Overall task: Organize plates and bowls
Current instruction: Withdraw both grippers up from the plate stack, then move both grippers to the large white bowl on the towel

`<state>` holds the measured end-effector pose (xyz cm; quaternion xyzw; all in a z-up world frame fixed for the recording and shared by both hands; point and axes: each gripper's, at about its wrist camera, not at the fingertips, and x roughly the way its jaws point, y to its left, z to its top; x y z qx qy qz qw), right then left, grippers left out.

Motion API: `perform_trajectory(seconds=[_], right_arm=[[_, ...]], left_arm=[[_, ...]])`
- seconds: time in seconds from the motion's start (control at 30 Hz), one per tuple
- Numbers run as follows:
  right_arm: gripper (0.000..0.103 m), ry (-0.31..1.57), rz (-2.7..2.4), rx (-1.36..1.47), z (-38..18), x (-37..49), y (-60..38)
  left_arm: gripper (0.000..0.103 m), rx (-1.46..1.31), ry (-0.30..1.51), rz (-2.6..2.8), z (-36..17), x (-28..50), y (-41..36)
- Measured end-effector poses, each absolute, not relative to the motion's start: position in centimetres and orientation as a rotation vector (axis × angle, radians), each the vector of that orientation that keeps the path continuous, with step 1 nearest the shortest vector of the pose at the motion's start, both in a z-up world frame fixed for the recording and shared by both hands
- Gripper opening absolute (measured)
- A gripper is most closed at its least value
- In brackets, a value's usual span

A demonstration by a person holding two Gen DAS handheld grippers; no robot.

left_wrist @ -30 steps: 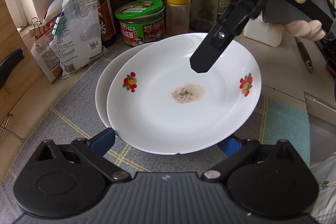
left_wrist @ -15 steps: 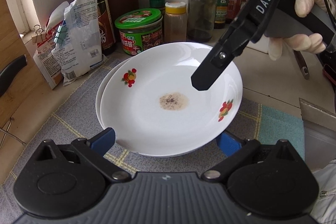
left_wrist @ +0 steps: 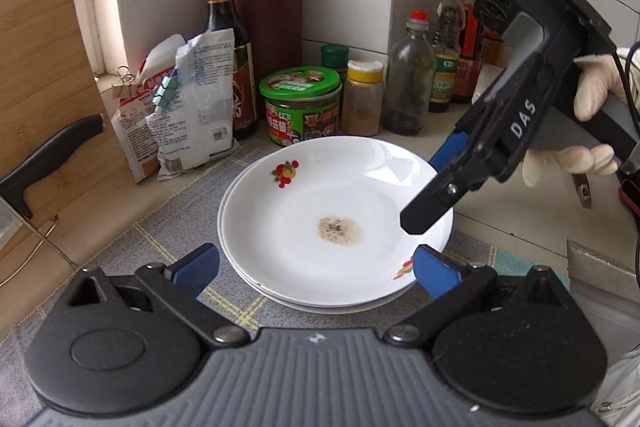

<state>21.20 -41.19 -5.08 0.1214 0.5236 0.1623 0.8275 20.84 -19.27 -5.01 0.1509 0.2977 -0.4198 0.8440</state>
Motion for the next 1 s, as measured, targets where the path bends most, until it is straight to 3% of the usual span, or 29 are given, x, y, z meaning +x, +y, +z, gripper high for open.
perform_trajectory(seconds=[0.43,0.63,1.0], right_arm=[[0.103,0.967,0.303,0.050,-2.9,18.6,-38.9],[0.103,0.754,0.284,-0.084,-0.9,15.7,-37.2],[0.103,0.628,0.443,-0.168,-0.3,15.5,-34.0]], left_arm=[[0.102,0.225,0.578,-0.795,-3.7,18.2,-17.3],[0.102,0.204,0.466,-0.695,-1.3,15.7,-16.1],[0.102,0.158,0.607,-0.473,-2.7,12.8,-12.9]])
